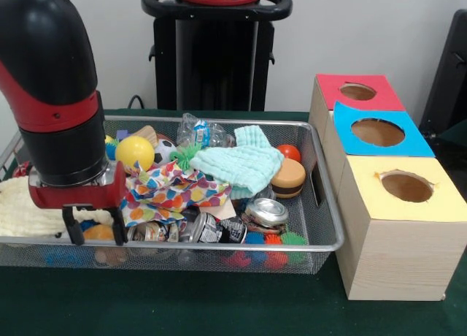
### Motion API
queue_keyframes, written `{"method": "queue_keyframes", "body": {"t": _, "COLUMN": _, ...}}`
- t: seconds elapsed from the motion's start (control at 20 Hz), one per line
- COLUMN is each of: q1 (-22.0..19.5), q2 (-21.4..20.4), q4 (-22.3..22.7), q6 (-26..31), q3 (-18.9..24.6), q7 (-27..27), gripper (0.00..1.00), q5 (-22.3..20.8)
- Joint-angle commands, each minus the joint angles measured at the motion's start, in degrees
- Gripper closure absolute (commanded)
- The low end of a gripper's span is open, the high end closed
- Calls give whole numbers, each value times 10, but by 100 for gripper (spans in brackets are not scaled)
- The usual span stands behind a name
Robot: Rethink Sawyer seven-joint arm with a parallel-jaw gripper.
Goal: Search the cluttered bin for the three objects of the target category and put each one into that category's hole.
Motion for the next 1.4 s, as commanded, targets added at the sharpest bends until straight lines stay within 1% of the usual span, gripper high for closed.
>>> {"method": "queue_keyframes", "body": {"t": 0.05, "q1": -1, "q2": 54, "q4": -33, "q6": -45, "q3": 51, "q7": -30, "gripper": 0, "q5": -24}}
{"method": "queue_keyframes", "body": {"t": 0.7, "q1": -2, "q2": 46, "q4": -27, "q6": -39, "q3": 51, "q7": -32, "gripper": 0, "q5": -23}}
{"method": "queue_keyframes", "body": {"t": 1.4, "q1": -6, "q2": 19, "q4": 10, "q6": -45, "q3": 47, "q7": -25, "gripper": 0, "q5": -20}}
